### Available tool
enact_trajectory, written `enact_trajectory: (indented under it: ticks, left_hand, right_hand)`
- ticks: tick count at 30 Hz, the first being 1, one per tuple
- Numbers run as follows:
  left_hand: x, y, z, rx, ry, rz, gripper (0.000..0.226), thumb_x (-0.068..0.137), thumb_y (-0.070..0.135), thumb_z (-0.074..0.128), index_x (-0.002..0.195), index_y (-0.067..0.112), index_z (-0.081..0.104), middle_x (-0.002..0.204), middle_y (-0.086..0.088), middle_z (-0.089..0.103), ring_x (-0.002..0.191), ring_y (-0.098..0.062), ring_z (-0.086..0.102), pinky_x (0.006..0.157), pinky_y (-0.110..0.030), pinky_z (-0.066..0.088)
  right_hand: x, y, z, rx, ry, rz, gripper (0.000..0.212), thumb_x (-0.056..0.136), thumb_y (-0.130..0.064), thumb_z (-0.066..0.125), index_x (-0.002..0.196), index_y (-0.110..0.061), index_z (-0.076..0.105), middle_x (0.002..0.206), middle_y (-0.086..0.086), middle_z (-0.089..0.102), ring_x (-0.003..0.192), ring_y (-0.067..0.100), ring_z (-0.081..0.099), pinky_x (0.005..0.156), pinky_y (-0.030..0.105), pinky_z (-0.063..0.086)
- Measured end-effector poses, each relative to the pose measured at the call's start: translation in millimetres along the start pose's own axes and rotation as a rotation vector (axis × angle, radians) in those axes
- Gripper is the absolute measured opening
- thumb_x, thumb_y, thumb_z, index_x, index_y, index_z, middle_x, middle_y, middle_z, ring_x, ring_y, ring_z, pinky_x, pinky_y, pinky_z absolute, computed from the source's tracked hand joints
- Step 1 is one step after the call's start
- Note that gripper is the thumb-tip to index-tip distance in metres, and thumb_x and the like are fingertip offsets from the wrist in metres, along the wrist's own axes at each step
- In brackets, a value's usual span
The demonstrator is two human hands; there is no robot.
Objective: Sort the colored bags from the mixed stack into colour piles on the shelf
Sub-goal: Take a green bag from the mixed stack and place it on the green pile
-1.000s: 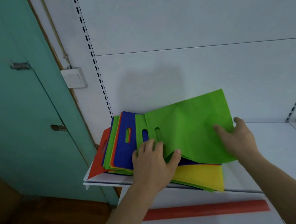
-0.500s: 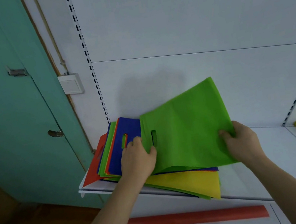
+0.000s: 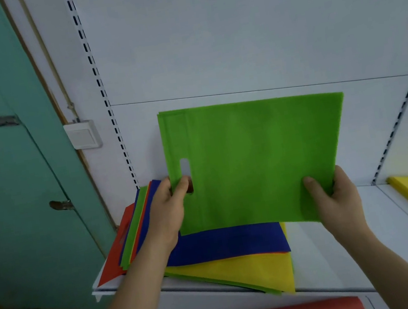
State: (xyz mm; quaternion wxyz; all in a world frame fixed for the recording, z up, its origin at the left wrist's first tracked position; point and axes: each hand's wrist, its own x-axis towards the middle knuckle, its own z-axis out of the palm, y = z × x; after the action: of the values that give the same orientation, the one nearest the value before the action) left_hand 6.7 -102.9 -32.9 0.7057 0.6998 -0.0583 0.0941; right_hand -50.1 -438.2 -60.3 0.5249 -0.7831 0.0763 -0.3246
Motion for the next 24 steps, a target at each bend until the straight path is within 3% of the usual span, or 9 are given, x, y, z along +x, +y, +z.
enact_trajectory:
  ticks: [3, 5, 7, 10, 13, 15, 18, 21, 24]
  left_hand:
    - [-6.1, -10.2, 1.3, 0.100, -0.027, -0.013, 0.022, 0.105, 0.047, 0.057, 0.113, 0.033, 0.071, 0.113, 0.018, 0.073, 0.111, 0.002, 0.064, 0.093, -0.028, 0.046]
    - [-8.4, -15.5, 4.2, 0.171, -0.026, -0.005, 0.020, 0.109, 0.038, 0.051, 0.113, 0.031, 0.069, 0.110, 0.027, 0.071, 0.106, 0.015, 0.060, 0.088, -0.020, 0.041]
    - [-7.6, -15.2, 8.0, 0.221, 0.001, 0.019, 0.020, 0.111, 0.035, 0.048, 0.111, 0.029, 0.068, 0.106, 0.025, 0.071, 0.102, 0.019, 0.058, 0.083, -0.017, 0.040]
    - [-4.2, -10.7, 15.6, 0.239, 0.083, 0.088, 0.020, 0.110, 0.034, 0.049, 0.105, 0.030, 0.068, 0.103, 0.015, 0.073, 0.091, 0.011, 0.062, 0.075, -0.023, 0.042]
    - [-2.4, -6.2, 31.2, 0.271, 0.115, 0.193, 0.015, 0.108, 0.032, 0.054, 0.100, 0.033, 0.067, 0.088, 0.001, 0.071, 0.073, -0.010, 0.061, 0.058, -0.018, 0.043]
    - [-4.8, -5.1, 48.7, 0.259, 0.103, 0.241, 0.009, 0.107, 0.027, 0.058, 0.109, 0.029, 0.066, 0.087, 0.006, 0.070, 0.075, -0.011, 0.063, 0.058, -0.010, 0.043]
    - [-15.0, -4.4, 83.7, 0.208, 0.080, 0.275, 0.025, 0.105, 0.024, 0.063, 0.129, 0.025, 0.056, 0.092, 0.009, 0.068, 0.078, -0.004, 0.064, 0.062, -0.010, 0.044]
    - [-33.1, -7.5, 124.4, 0.172, 0.010, 0.280, 0.018, 0.105, 0.023, 0.061, 0.121, 0.029, 0.053, 0.097, 0.011, 0.067, 0.083, -0.002, 0.064, 0.064, -0.010, 0.044]
    - [-56.3, -11.5, 169.5, 0.179, -0.103, 0.307, 0.012, 0.106, 0.015, 0.058, 0.110, 0.026, 0.058, 0.102, 0.010, 0.070, 0.092, -0.005, 0.066, 0.076, -0.017, 0.048]
  right_hand:
    - [-5.8, 8.1, 6.0, -0.075, -0.056, 0.028, 0.031, 0.098, -0.014, 0.062, 0.102, -0.044, 0.055, 0.087, -0.022, 0.066, 0.081, 0.011, 0.064, 0.064, 0.034, 0.046]
    - [-7.1, 8.2, 6.1, -0.130, -0.033, 0.031, 0.032, 0.097, -0.013, 0.060, 0.097, -0.044, 0.053, 0.080, -0.014, 0.063, 0.076, 0.012, 0.060, 0.060, 0.034, 0.040]
    - [-6.6, 6.4, 1.7, -0.127, 0.019, 0.037, 0.030, 0.097, -0.016, 0.061, 0.100, -0.044, 0.052, 0.082, -0.013, 0.064, 0.078, 0.012, 0.061, 0.060, 0.033, 0.040]
    - [-9.0, 2.6, -11.6, -0.122, 0.141, 0.030, 0.046, 0.096, -0.017, 0.065, 0.129, -0.044, 0.048, 0.090, -0.012, 0.065, 0.078, 0.004, 0.060, 0.063, 0.034, 0.043]
    - [-21.2, -3.1, -31.5, -0.152, 0.246, -0.022, 0.067, 0.100, -0.017, 0.062, 0.151, -0.047, 0.032, 0.101, -0.013, 0.066, 0.079, 0.005, 0.063, 0.062, 0.033, 0.046]
    - [-35.5, -4.7, -48.6, -0.231, 0.286, -0.067, 0.061, 0.101, -0.018, 0.059, 0.148, -0.048, 0.035, 0.103, -0.017, 0.065, 0.076, 0.005, 0.062, 0.057, 0.036, 0.047]
    - [-57.5, 0.4, -84.7, -0.334, 0.336, -0.085, 0.034, 0.102, -0.023, 0.053, 0.127, -0.046, 0.054, 0.094, -0.023, 0.062, 0.074, 0.002, 0.059, 0.060, 0.035, 0.046]
    - [-80.9, 9.8, -131.3, -0.477, 0.385, -0.114, 0.026, 0.101, -0.016, 0.053, 0.118, -0.031, 0.065, 0.099, -0.026, 0.057, 0.086, 0.000, 0.056, 0.074, 0.027, 0.043]
    - [-104.7, 17.7, -179.1, -0.567, 0.456, -0.024, 0.030, 0.104, -0.010, 0.053, 0.126, -0.026, 0.066, 0.110, -0.021, 0.057, 0.091, 0.007, 0.056, 0.079, 0.030, 0.044]
